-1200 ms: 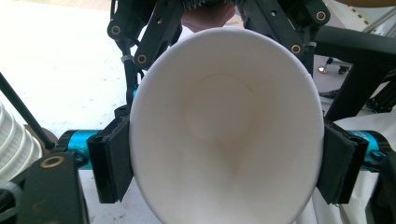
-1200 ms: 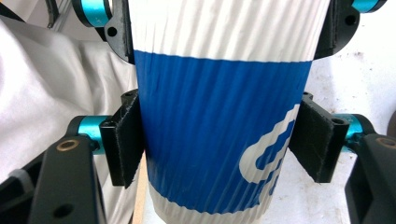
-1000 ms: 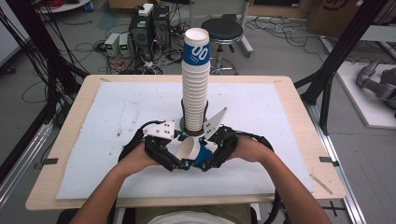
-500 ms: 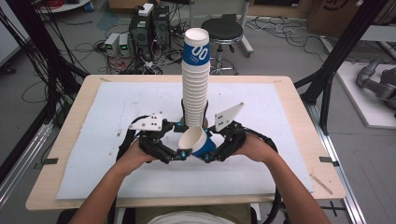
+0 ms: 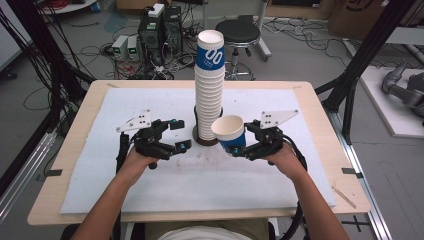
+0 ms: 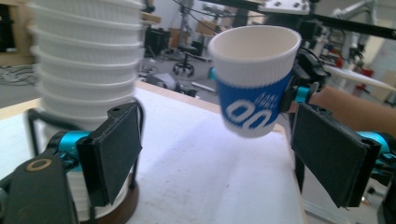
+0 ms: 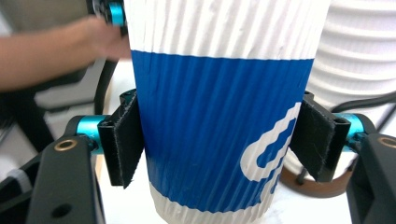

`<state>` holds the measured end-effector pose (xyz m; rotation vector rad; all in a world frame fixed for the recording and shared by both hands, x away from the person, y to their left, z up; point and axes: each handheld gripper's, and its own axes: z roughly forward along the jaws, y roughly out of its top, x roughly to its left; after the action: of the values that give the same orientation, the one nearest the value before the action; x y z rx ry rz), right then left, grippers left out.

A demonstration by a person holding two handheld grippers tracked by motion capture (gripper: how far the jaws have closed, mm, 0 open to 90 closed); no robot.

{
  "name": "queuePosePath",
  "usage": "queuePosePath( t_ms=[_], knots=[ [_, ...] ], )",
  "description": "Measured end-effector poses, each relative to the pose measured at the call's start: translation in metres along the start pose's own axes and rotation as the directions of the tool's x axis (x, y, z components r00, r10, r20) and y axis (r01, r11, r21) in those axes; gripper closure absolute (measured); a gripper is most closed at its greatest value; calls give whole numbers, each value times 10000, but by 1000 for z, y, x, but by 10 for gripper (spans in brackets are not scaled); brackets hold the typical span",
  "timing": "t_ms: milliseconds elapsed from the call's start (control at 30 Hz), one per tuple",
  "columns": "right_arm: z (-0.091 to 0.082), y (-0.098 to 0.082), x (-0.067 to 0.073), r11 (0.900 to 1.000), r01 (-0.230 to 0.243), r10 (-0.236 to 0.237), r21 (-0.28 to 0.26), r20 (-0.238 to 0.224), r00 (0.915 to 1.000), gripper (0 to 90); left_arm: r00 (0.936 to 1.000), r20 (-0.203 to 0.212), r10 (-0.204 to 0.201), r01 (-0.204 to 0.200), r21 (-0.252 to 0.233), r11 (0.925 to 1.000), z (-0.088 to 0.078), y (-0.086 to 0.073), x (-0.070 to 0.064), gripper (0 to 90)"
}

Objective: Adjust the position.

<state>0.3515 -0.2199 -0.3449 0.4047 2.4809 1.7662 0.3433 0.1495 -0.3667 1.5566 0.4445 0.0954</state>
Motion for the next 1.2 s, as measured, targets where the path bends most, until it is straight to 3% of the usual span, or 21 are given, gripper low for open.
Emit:
queuePosePath(
  t_ms=[67, 200, 400, 867, 1200],
  knots=[
    [-6, -3, -1, 9990, -80, 93, -448, 286, 9995, 268, 9995, -302, -82, 80, -55, 10000, -5, -1, 4, 162],
    [-15, -10, -1, 9966, 6, 51, -819, 692, 9976, 266, 9954, -949, -102, 88, -148, 9999, -17, -5, 11, 162],
    [-26, -19, 0, 9895, 123, 83, -1437, 1420, 9898, 265, 9832, -1819, -132, 93, -222, 9997, -29, -10, 20, 162],
    [-51, -37, -1, 9832, 177, 367, -1816, 2917, 9558, 264, 9763, -2160, -126, 79, -227, 9997, -34, -13, 24, 162],
    [-55, -38, -7, 9780, -19, 705, -2085, 3220, 9441, 264, 9763, -2161, -104, 35, -323, 9995, -35, -13, 26, 162]
  ],
)
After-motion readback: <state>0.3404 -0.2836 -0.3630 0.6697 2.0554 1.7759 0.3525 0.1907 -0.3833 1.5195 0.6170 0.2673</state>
